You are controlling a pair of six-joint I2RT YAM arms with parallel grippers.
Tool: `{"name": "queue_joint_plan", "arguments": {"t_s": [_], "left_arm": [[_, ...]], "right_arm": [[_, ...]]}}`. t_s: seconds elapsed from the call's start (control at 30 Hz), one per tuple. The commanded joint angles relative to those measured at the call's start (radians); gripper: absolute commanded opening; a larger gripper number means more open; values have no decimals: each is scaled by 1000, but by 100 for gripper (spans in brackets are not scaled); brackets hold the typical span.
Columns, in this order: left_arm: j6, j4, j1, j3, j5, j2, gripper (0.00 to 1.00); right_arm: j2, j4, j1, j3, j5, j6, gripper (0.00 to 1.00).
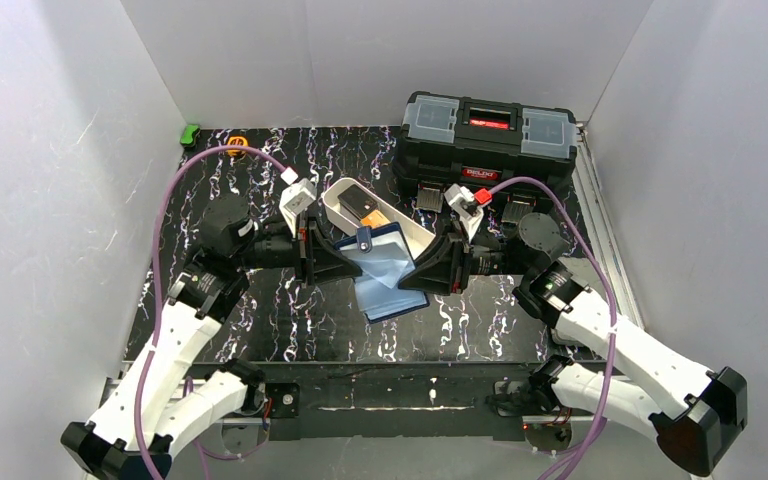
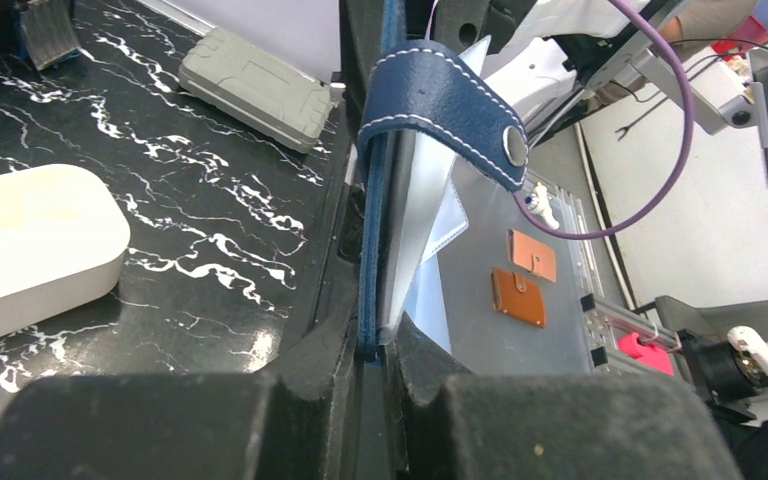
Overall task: Put the credit cards into the card holder
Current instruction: Open the card holder at the center of the board.
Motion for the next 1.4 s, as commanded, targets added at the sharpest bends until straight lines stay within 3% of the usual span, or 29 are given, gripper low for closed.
{"name": "queue_joint_plan", "arguments": {"t_s": [0.0,0.07,0.23,1.07,1.37], "left_arm": [[-48,35,5,50,90,15,0],[-45,36,5,45,107,20,0],[-5,22,5,35,107,8,0],[114,-72,4,26,135,-7,0],[121,-109,5,34,86,1,0]], "right_arm": [[-34,-25,0,16,79,-69,32],[-39,-30,0,21,107,-77,41],[-45,-49,-1,33,103,-90,46],[-47,-138,-6,81,171,-156,46],[-38,-61,-2,49,154,-70,51]]}}
